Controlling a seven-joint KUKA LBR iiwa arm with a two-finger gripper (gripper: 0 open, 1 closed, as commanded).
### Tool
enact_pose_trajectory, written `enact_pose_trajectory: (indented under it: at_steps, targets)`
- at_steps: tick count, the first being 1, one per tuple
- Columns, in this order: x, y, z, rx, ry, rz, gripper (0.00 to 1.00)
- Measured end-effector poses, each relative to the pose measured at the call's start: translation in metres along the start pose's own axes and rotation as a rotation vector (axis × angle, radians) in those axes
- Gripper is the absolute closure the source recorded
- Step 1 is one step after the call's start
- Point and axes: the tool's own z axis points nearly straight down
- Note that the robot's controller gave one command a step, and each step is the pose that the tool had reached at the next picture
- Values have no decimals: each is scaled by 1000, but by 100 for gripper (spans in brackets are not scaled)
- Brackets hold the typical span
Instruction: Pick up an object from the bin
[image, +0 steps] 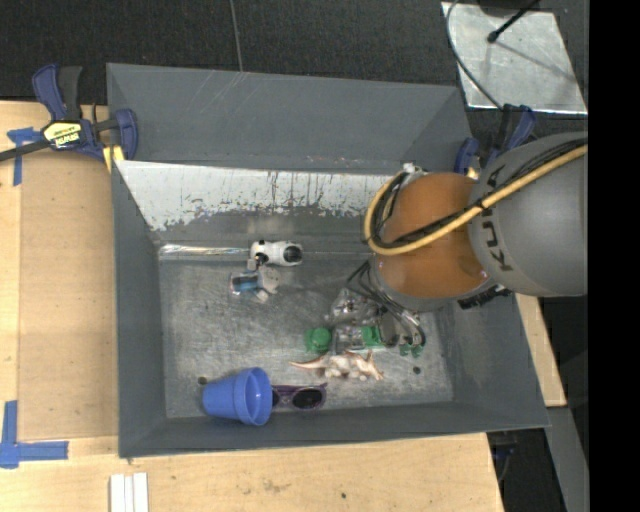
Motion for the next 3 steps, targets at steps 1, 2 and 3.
enact_pose_trajectory:
  at_steps: [1,2,3]
  targets:
    - [0,0,-3,0,1,0,100]
    - [1,0,-11,0,11,0,100]
    - [2,0,-23,0,18,-1,100]
